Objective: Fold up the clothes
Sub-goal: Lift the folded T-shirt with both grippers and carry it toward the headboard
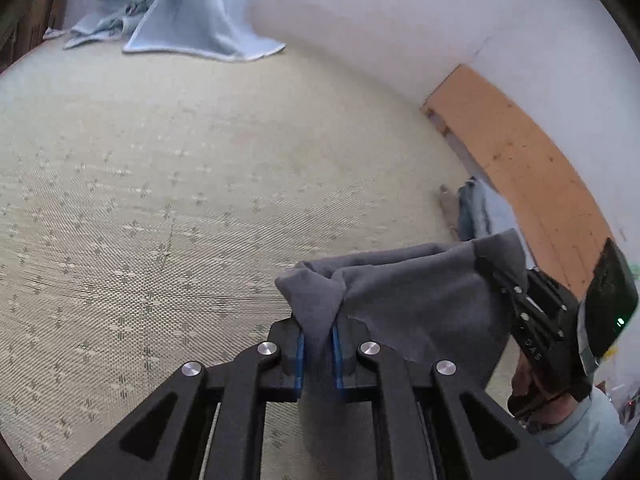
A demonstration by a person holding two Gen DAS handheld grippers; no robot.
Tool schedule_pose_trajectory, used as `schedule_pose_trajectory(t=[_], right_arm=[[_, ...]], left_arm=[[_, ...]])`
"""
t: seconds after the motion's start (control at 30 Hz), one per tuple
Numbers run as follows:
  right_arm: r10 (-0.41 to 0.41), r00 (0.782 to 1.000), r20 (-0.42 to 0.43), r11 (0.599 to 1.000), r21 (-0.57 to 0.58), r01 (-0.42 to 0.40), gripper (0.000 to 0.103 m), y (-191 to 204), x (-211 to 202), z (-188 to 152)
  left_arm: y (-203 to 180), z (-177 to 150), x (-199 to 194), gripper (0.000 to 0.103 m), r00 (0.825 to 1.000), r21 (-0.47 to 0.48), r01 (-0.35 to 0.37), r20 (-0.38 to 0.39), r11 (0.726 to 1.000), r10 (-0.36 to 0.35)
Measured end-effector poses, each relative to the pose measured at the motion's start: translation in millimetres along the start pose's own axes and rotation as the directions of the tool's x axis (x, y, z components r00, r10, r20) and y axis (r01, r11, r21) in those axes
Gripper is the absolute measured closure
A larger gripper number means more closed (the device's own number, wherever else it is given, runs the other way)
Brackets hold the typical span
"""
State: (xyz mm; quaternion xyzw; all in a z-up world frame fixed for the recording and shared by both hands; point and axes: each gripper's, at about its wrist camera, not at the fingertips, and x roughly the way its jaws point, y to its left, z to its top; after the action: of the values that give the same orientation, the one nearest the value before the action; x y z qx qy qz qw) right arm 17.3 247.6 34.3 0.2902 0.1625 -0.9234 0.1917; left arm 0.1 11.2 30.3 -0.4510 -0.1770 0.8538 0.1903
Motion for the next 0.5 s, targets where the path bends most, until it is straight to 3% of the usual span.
schedule_pose_trajectory(t=[0.1,0.23,0.33,0.5], right_arm=[[0.018,1.0,0.005,0.999,0.048,-0.018,0.096,-3,-16,-1],[-0.074,0.991,0.113,0.993,-0.087,0.084,0.097,28,-53,-5],[-0.146,0.967,0.207,0.947,-0.255,0.197,0.097,68,-78,-11],[-0.117,0.952,0.281,0.872,-0.431,0.235,0.097,120,-98,-25]], left_arm=[[-9,-6,-18,0.093,0.999,0.011,0.012,0.034,1.0,-0.013],[-22,-20,-37,0.094,0.995,0.084,-0.035,0.1,0.996,0.027],[-16,-29,-38,0.094,0.994,0.071,-0.065,0.095,0.995,0.058],[10,-27,-28,0.094,0.997,-0.027,-0.055,0.052,0.998,0.056]])
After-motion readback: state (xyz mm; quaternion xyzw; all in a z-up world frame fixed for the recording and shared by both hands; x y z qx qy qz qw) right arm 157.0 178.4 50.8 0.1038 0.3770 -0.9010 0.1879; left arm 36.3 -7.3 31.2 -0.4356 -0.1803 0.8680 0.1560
